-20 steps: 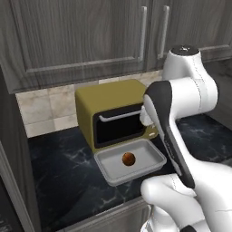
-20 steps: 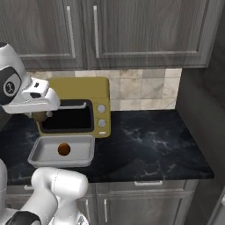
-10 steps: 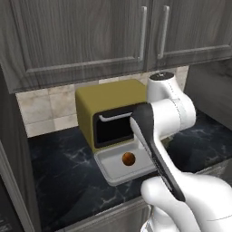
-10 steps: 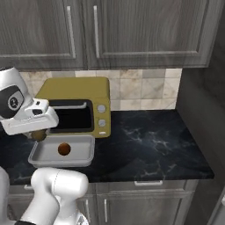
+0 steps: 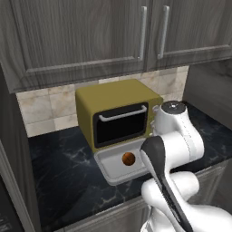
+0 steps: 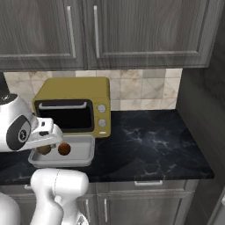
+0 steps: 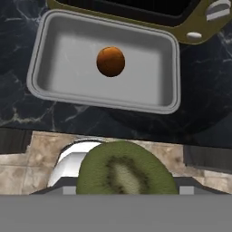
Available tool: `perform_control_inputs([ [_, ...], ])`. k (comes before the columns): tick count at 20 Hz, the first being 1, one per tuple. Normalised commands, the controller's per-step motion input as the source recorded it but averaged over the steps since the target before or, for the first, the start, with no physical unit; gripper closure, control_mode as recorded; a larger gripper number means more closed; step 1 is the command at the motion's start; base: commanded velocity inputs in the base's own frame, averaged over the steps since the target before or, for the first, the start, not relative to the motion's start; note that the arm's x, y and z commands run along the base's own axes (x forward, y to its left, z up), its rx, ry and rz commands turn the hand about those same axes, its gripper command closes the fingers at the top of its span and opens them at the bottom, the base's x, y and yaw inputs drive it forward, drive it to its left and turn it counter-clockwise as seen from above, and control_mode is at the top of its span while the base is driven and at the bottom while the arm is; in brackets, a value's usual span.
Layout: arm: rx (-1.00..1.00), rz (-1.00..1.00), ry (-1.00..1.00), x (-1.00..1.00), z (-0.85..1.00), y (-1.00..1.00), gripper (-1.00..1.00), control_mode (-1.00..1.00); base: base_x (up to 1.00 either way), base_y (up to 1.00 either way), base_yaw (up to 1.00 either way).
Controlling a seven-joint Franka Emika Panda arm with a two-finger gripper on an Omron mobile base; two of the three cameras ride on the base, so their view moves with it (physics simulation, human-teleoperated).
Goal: Pick the kiwi and orange from the fridge and place them inside the tupperware on the counter.
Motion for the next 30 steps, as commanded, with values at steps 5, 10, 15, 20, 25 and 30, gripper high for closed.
perform_control_inputs([
  [5,0.36,0.0,0.42,0.61,-0.01,-0.27,1.0,-1.0,0.0,0.0,0.0],
  [10,0.15,0.0,0.42,0.58,-0.13,-0.12,1.0,-1.0,0.0,0.0,0.0],
  [15,0.0,0.0,0.11,0.17,-0.39,-0.02,1.0,-1.0,0.0,0.0,0.0],
  [20,-0.08,0.0,0.0,0.11,-0.47,0.0,1.0,-1.0,0.0,0.0,0.0],
  [25,-0.09,-0.04,0.0,0.15,-0.42,0.0,1.0,-1.0,0.0,0.0,0.0],
  [30,-0.03,-0.15,0.01,0.34,-0.3,0.0,1.0,-1.0,0.0,0.0,0.0],
])
